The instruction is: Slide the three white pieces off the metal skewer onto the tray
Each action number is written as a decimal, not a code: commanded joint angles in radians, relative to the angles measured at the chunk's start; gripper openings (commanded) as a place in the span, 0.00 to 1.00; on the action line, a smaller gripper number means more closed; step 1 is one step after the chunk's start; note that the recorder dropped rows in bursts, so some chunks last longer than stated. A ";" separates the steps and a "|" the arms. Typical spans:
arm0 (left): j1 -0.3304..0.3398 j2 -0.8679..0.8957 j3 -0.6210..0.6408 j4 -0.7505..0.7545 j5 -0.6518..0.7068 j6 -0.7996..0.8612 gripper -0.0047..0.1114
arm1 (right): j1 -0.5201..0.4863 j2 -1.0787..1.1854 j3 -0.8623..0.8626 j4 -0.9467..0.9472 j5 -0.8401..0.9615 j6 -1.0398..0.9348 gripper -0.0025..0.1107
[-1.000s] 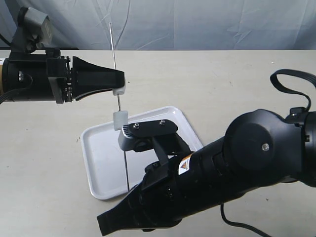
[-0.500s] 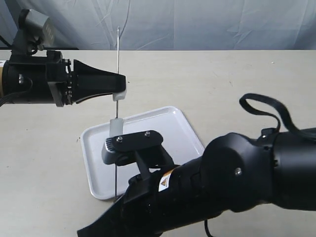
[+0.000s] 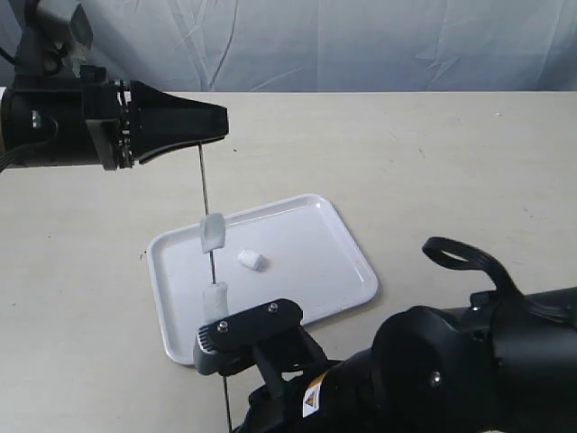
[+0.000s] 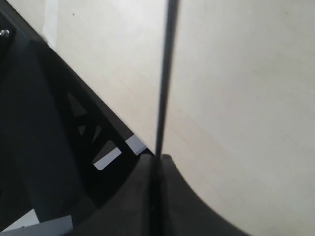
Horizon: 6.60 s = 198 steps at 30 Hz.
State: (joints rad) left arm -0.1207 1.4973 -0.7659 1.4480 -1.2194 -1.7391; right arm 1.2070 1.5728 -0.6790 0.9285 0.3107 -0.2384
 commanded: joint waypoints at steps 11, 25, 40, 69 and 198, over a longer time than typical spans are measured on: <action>-0.014 -0.002 -0.005 0.127 -0.002 -0.086 0.42 | -0.125 -0.092 -0.007 -0.030 0.026 -0.019 0.02; -0.100 0.018 -0.005 0.048 -0.002 -0.056 0.28 | -0.125 -0.092 -0.058 -0.041 0.071 -0.022 0.02; -0.100 0.018 -0.005 0.059 -0.002 -0.029 0.04 | -0.125 -0.092 -0.058 -0.045 0.069 -0.022 0.02; -0.100 0.018 -0.005 -0.088 0.017 -0.005 0.04 | -0.023 -0.011 -0.004 -0.003 0.012 -0.022 0.02; -0.062 0.064 -0.055 0.091 0.086 -0.137 0.04 | -0.187 -0.079 -0.146 -0.248 -0.008 0.118 0.02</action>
State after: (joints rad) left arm -0.1786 1.5582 -0.8242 1.5663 -1.1355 -1.8841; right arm 1.0221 1.4916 -0.8197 0.6893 0.2988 -0.1106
